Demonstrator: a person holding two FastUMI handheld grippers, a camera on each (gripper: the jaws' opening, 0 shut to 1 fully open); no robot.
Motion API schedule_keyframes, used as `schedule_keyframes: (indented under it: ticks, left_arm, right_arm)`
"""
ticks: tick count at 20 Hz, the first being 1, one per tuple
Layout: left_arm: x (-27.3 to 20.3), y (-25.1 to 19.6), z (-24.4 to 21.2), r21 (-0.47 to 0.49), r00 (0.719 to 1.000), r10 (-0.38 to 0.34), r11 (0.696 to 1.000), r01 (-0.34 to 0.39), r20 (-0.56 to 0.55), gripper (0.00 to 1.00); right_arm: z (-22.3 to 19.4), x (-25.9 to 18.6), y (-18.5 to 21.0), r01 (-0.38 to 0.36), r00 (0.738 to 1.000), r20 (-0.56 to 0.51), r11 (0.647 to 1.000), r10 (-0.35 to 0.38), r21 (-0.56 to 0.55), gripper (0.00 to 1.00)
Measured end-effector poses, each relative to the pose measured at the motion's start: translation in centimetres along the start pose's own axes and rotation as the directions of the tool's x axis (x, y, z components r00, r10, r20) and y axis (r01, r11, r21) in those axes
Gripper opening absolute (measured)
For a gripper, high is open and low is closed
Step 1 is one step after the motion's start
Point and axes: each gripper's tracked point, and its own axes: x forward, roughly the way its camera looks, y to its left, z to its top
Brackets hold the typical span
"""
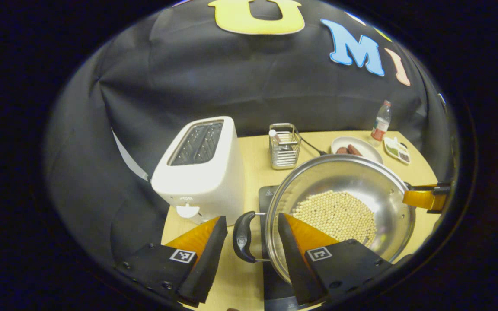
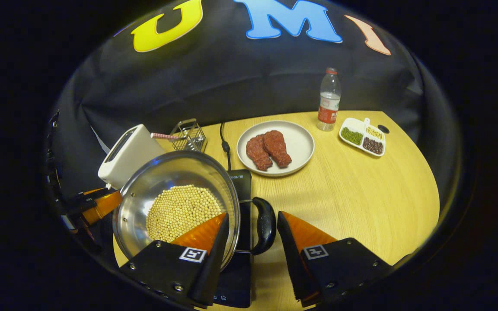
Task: First push the handle of the pot to place it horizontally, then grasp the pot with both hands and set it on the induction cooktop.
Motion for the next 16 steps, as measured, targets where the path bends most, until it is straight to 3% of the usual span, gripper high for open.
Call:
schedule_keyframes:
  ticks: [1,2,7,12,13,16]
  left_arm:
    - [-0.9,-0.2,0.9,-0.016,1.0,0.006,1.0,-0.005,0.027,0.75]
    - [-2.3,-0.8,1.7,-0.03,0.998,0.01,1.0,-0.008,0.055,0.82]
    - [-9.7,-6.5,7.2,-0.114,0.973,0.024,0.993,0.002,0.23,0.78]
    - [-17.4,-17.2,12.4,-0.152,0.916,-0.017,0.985,0.085,0.402,0.82]
    - [-18.9,-19.1,13.1,-0.151,0.902,-0.022,0.984,0.097,0.431,0.77]
    - [-23.7,-24.2,16.1,-0.124,0.851,-0.023,0.987,0.104,0.524,0.79]
  right_arm:
    - [0.8,-0.8,-0.2,-0.011,0.999,0.03,1.0,0.011,-0.008,0.7]
    - [1.6,-1.7,-0.2,-0.022,0.998,0.057,1.0,0.023,-0.02,0.74]
    - [4.8,-7.4,-2.9,-0.058,0.983,0.172,0.996,0.069,-0.068,0.75]
    - [10.4,-15.3,-9.3,-0.046,0.943,0.325,0.997,0.065,-0.065,0.74]
    - [11.4,-16.9,-10.6,-0.037,0.932,0.358,0.997,0.058,-0.066,0.74]
    - [13.7,-22.2,-13.3,-0.023,0.892,0.45,0.999,0.042,-0.047,0.74]
